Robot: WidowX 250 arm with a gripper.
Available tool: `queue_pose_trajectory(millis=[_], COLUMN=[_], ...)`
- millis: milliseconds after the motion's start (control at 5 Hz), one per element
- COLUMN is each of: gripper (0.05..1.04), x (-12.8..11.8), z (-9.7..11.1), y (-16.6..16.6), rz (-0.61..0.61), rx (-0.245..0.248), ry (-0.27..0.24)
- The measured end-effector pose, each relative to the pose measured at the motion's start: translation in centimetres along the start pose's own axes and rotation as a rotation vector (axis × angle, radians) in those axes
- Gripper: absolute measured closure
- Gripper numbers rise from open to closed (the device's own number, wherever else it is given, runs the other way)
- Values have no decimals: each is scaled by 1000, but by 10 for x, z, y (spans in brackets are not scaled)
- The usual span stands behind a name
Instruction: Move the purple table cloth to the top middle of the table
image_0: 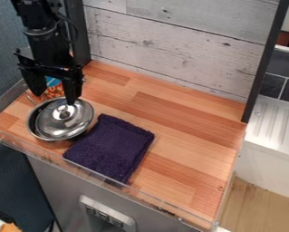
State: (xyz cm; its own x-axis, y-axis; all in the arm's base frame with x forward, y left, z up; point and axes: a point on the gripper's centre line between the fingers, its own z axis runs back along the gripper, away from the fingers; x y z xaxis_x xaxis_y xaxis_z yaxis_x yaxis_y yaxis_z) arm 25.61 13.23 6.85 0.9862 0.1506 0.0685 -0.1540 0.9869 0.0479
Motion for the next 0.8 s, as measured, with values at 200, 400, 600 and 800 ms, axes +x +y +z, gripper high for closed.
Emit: queue_pose_trajectory(millis=[200, 400, 600, 800], gripper=[83, 83, 83, 83], x=[-4, -15, -29, -39], z=[-6, -9, -7, -17], y=[-2, -34, -71, -95], rz=[1, -89, -202, -257], rx=[-11, -40, -38, -14], ry=[22, 34, 17, 17])
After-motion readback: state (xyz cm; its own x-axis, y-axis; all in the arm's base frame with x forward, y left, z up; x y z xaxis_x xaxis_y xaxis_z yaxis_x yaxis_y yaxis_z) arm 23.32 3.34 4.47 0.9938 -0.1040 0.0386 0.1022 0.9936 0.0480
